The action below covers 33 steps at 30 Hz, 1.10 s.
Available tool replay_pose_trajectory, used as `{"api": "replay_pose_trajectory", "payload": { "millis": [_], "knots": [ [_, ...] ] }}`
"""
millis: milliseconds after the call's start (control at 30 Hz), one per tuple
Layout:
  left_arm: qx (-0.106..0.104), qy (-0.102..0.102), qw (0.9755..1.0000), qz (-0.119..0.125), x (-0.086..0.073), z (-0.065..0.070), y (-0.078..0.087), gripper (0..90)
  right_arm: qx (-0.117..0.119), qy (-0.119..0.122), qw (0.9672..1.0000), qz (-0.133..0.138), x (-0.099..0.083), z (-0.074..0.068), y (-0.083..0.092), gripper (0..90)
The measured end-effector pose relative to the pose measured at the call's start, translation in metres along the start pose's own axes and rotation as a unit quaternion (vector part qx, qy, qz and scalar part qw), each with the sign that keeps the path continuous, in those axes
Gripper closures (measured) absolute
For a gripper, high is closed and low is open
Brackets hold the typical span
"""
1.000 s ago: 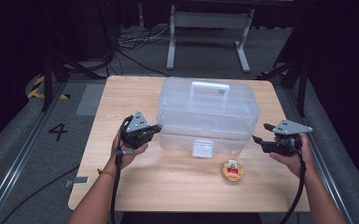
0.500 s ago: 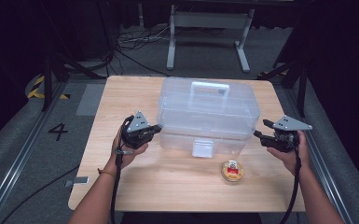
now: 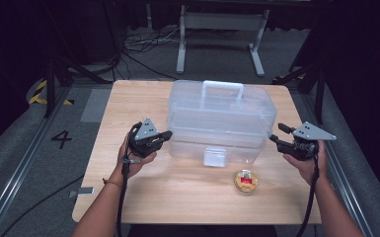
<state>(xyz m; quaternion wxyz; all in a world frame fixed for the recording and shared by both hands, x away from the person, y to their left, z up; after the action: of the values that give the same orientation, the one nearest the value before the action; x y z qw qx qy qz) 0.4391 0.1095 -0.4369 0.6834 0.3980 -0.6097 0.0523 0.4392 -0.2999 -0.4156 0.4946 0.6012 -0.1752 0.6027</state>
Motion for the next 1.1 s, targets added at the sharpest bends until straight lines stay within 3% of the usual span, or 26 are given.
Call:
{"api": "replay_pose_trajectory", "payload": {
  "millis": [133,300,500,567,767,1100],
  "knots": [
    [-0.011,-0.009,0.9999,0.0,0.0,0.003,0.003,85.6,0.0,0.008,0.9992,0.04,0.011,-0.002,0.004,54.4],
    [-0.016,-0.016,0.9998,0.001,0.001,0.007,0.004,84.0,-0.012,0.014,0.9978,0.064,0.021,-0.002,0.005,60.5],
    [-0.03,-0.02,0.9994,0.0,0.001,0.011,0.002,81.1,-0.024,0.02,0.9963,0.079,0.03,0.0,0.004,65.1],
    [-0.043,-0.023,0.9988,0.001,0.001,0.015,0.002,79.3,-0.023,0.02,0.9958,0.087,0.033,-0.001,0.004,65.7],
    [-0.048,-0.031,0.9984,-0.002,0.002,0.018,0.001,77.0,-0.041,0.033,0.9944,0.091,0.042,-0.003,0.002,69.7],
    [-0.052,-0.039,0.9979,-0.008,0.004,0.022,0.0,68.4,-0.076,0.024,0.9917,0.101,0.054,0.001,-0.001,72.8]
  ]
}}
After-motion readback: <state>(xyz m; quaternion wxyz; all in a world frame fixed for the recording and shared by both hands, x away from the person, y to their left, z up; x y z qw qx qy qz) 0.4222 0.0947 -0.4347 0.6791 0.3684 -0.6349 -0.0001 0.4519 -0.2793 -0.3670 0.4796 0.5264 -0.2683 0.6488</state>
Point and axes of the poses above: each handheld gripper's, and its own axes: y roughly backward along the jaws, x roughly out of its top, z roughly to its right, the point moved 6 cm from there along -y, roughly forward along the jaws
